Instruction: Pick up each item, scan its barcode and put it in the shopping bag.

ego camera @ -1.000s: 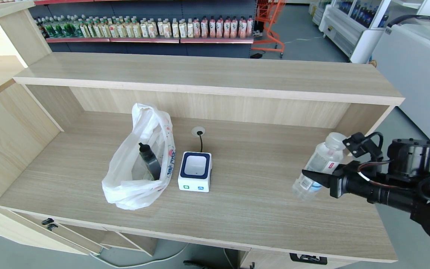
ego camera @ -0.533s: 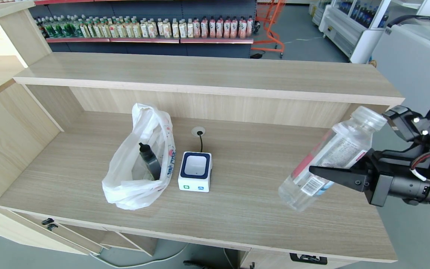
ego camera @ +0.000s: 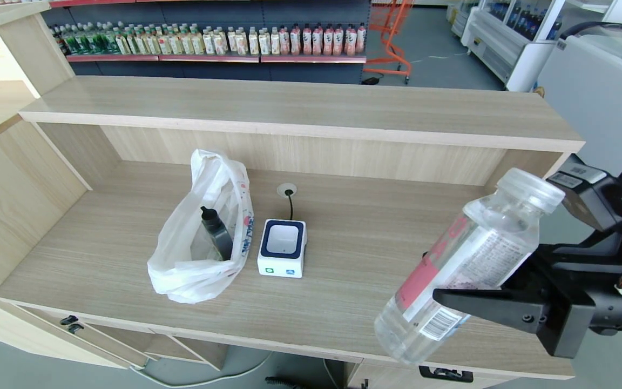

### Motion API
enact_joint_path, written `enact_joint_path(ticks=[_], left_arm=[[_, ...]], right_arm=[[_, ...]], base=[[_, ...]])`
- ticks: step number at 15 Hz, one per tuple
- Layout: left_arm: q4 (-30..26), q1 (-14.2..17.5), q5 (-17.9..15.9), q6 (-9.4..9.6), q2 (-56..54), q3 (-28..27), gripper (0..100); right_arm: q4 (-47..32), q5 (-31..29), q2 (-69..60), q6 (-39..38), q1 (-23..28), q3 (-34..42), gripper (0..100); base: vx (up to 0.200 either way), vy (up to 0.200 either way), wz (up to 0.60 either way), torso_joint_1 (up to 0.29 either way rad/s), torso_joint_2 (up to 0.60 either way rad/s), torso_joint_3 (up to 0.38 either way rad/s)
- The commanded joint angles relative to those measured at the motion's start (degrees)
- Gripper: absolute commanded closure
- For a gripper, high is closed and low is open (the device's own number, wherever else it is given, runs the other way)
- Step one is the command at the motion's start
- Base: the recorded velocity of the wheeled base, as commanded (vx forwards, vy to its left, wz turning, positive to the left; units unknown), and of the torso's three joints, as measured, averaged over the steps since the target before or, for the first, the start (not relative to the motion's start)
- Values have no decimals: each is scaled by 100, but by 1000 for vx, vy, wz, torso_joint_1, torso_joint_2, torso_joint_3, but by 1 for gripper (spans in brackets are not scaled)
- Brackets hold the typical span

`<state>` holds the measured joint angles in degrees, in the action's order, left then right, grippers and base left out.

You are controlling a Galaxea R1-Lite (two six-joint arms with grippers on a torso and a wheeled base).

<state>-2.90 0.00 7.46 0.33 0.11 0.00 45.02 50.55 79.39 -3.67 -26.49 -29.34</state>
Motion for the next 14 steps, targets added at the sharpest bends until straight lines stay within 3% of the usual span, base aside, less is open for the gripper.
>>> enact_joint_path(ticks=[1,14], left_arm=[[0,0,1,2,-2,0,0],[0,0,1,2,-2,0,0]], right_arm=[[-37,-2,-11,-46,-269,-63,100],[-714,7,-187,-160,-357,-318,100]], base=[[0,0,0,0,0,0],[0,0,0,0,0,0]])
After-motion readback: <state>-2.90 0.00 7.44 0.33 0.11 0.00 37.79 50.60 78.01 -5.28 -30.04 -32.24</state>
